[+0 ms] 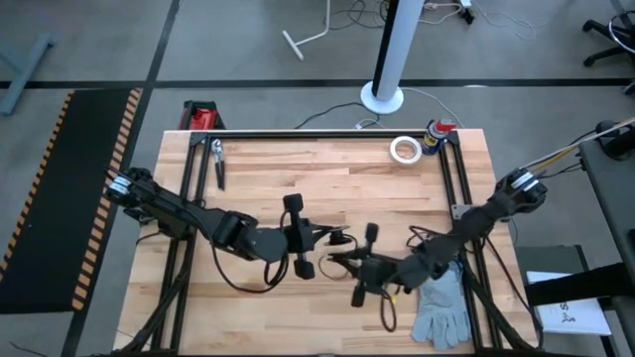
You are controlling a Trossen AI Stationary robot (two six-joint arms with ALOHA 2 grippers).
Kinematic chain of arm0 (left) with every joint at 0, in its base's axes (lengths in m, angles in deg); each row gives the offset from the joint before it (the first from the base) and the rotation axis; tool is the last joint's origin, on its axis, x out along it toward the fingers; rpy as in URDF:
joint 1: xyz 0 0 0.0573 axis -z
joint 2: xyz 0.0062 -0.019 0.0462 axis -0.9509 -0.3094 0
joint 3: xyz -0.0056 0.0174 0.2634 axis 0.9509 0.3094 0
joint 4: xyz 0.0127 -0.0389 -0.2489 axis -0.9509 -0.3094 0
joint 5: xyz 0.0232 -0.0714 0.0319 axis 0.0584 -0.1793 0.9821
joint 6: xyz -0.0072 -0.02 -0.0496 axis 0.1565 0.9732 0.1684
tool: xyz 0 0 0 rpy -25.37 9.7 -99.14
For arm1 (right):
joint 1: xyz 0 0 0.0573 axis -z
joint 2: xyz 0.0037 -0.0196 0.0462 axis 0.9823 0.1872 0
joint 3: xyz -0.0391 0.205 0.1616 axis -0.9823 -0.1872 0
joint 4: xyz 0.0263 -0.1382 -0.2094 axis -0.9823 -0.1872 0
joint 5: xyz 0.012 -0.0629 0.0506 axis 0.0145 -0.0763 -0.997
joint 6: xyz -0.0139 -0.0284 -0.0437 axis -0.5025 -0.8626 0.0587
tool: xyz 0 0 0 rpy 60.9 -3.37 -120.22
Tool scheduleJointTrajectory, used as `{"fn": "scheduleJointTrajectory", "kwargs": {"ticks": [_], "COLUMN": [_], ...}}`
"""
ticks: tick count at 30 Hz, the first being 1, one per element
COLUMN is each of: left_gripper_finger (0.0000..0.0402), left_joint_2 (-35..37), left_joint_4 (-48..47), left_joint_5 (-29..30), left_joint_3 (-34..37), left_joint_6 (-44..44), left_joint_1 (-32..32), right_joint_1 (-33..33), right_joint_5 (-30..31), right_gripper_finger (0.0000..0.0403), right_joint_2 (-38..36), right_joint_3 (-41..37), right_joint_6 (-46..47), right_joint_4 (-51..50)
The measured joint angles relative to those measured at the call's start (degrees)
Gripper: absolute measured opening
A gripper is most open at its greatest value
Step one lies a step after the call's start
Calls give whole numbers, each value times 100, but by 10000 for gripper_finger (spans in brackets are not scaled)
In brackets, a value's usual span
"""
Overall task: Coil cords
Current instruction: Uncoil the black wire from the spool
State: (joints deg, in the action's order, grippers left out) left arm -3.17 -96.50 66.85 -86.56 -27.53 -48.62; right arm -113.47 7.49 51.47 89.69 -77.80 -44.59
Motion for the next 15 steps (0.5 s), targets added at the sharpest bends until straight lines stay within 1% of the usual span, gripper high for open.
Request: {"fn": "scheduleJointTrajectory", "kwargs": {"ticks": [2,4,5,7,9,12,13,15], "left_gripper_finger": [0,0,0,0,0,0,0,0], "left_joint_2": [1,16,23,47,75,115,120,122], "left_joint_4": [-120,-145,-145,-141,-100,-7,15,46], "left_joint_5": [86,126,133,138,139,143,147,149], "left_joint_3": [2,2,2,2,2,2,2,2], "left_joint_6": [39,49,51,49,46,11,-1,-44], "left_joint_1": [21,46,61,65,68,72,70,72], "right_joint_1": [-182,-345,-395,-438,-433,-339,-298,-219], "right_joint_5": [348,748,898,1055,1014,684,542,217], "right_gripper_finger": [0,0,0,0,0,0,0,0], "right_joint_2": [-156,-337,-420,-577,-689,-740,-715,-625], "right_joint_3": [0,0,0,0,0,0,0,-4], "right_joint_6": [-83,99,359,1176,2336,4034,4481,5016], "right_joint_4": [-206,-730,-1091,-2037,-3070,-4560,-4922,-5273]}}
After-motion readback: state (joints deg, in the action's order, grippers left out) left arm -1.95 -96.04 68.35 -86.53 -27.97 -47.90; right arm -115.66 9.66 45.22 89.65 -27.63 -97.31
